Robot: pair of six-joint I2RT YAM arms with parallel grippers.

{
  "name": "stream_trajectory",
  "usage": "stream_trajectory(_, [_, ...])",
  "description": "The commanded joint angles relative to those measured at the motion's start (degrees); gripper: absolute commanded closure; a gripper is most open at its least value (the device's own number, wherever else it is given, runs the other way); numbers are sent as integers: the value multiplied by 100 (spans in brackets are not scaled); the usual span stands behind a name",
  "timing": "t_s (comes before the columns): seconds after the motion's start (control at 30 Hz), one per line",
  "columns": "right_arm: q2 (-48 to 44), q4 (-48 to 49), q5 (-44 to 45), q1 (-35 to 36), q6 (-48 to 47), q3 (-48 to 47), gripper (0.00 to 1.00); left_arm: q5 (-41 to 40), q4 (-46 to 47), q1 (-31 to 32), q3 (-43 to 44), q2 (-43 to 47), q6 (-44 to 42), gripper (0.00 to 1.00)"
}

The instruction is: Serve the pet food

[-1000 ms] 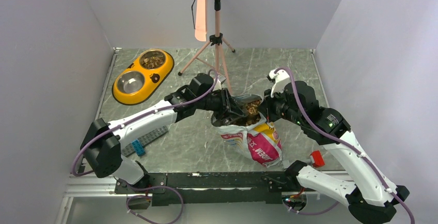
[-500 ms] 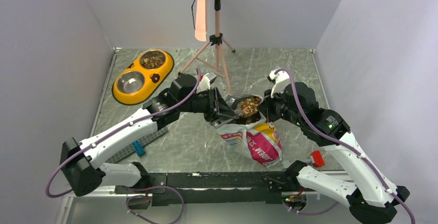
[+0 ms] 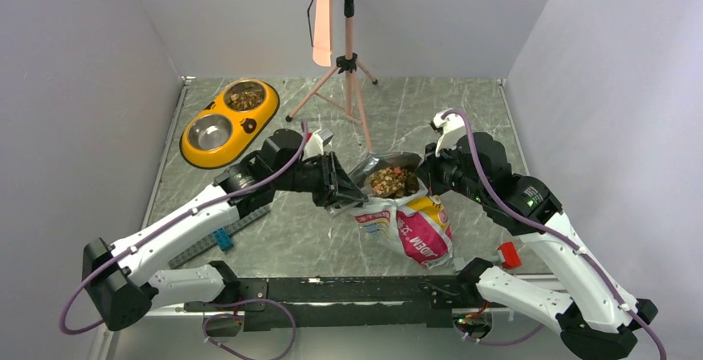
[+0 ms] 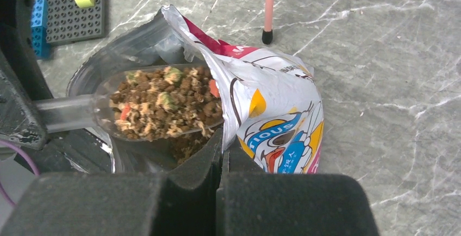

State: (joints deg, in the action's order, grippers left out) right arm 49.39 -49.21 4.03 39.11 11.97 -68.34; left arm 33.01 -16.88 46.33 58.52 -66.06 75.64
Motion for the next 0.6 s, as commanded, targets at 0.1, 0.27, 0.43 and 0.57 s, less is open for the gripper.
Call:
stream_trajectory(0.1, [-179, 483, 457, -9, -100, -268, 100, -964, -2495, 296, 1489, 48, -1326, 100])
stream_trajectory(0.27, [-157, 551, 458, -9, -49, -211, 100, -298, -442, 118, -52, 465, -616, 100])
stream_trajectory(0.43, [-144, 527, 465, -9, -45, -255, 100, -365, 391, 63, -542, 906, -267, 100])
stream_trajectory(0.57, [-151, 492, 467, -4, -67, -246, 100, -291, 472, 11, -644, 1043, -220, 100])
